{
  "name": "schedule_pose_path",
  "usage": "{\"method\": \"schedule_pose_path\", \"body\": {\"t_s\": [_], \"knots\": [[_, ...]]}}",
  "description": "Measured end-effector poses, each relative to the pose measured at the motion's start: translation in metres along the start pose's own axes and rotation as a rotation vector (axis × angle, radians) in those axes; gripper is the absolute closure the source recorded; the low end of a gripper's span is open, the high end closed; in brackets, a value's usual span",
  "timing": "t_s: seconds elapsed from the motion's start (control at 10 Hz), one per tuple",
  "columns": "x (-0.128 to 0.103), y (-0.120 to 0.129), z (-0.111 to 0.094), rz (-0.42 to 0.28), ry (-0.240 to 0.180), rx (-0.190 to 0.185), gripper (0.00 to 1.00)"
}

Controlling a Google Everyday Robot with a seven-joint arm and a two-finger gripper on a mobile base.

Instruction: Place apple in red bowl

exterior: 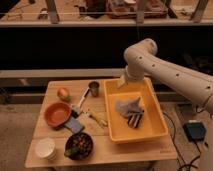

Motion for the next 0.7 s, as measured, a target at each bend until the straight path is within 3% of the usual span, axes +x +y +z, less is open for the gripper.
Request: {"method": "schedule_pose_path", "body": {"t_s": [0.3, 0.7], "knots": [[0.018, -0.059, -0.007, -0.055, 0.029, 0.077, 0.2], [0.036, -0.159, -0.009, -0.18, 0.036, 0.179, 0.2]]}}
